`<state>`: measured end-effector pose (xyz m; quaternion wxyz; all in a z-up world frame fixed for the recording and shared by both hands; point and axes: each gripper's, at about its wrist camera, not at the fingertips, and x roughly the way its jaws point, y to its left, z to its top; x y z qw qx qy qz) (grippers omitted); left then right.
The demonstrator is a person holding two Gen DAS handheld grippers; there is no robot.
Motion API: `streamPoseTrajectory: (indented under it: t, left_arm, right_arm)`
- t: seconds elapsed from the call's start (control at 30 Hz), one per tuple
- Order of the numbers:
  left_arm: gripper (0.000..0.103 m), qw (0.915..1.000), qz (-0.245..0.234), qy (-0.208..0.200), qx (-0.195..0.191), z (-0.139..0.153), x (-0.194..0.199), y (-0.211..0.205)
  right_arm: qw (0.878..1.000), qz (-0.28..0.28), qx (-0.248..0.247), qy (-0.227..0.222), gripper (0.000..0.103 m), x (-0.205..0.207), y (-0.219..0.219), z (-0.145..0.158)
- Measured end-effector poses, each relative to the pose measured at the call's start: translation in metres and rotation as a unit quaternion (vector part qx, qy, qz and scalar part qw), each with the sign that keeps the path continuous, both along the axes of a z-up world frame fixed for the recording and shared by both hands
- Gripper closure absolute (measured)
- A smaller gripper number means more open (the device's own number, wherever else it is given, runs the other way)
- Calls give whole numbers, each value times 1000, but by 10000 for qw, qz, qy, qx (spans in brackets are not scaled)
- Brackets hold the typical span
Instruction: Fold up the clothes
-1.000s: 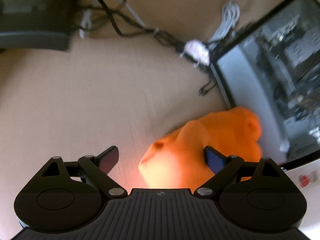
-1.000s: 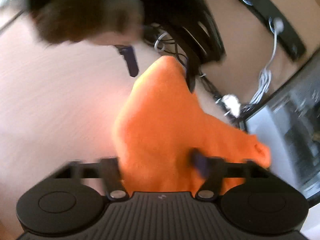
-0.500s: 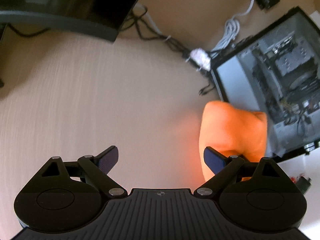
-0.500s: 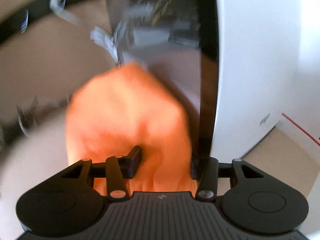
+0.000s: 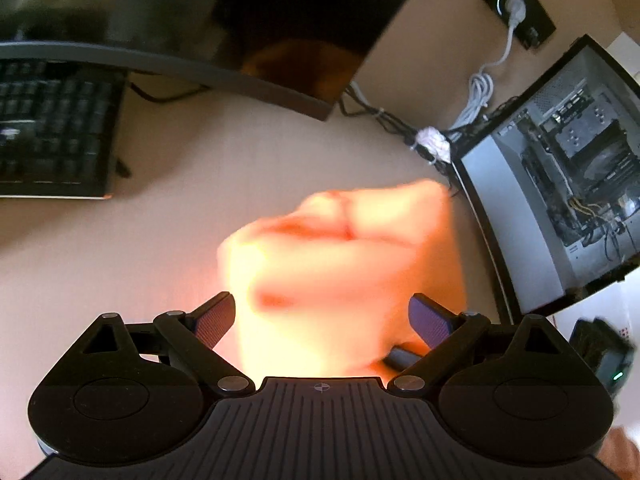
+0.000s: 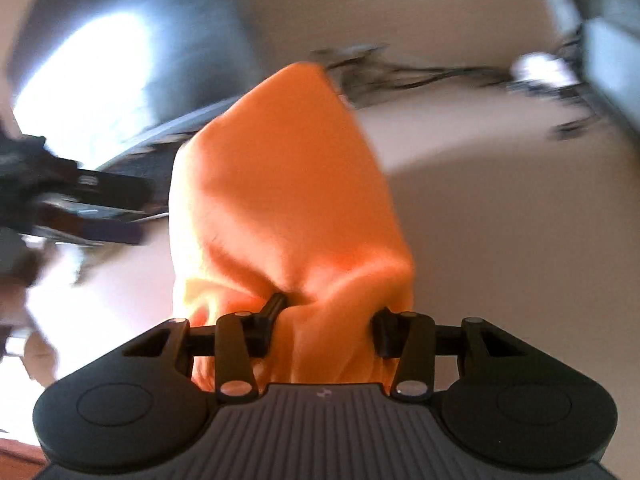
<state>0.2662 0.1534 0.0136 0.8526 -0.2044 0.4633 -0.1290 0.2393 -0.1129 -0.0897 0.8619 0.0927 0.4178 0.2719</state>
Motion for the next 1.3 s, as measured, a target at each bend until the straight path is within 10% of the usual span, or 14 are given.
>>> streamPoseTrajectory:
  t: [0.43,0.63,0.93,1.0,1.07,1.13,1.23,1.3]
  left_arm:
    - [3,9968,684,-219,349,-8,-23,25]
    - [4,9977,572,-62,367,-20,-40,26]
    - [4,9958,779,326,365,-36,-66,51]
    - [4,9953,850,274,382,-33,-66,53]
    - [4,9957,834,181,360,-28,-64,51]
    - [4,9959,806,137,376,-25,-60,47]
    - [4,9961,751,124,444,-24,-51,39]
    - [4,9962,714,115,489,-23,-45,34]
  right_arm:
    - [9816,1075,4,-1581,41,60,55,102]
    - [9901,1353,302,-205,29,101,93,45]
    - [9396,1397,2811,1368,70,98,81,28]
    - [9521,811,2696,1192,71,113,69,23]
    - [9918,224,1238,210,71,117,67,21]
    - [9994,12,169,-310,71,116,68,16]
    - [9982,134,554,-200,66,113,51,17]
    - [9930,430,1092,-146,42,109,42,26]
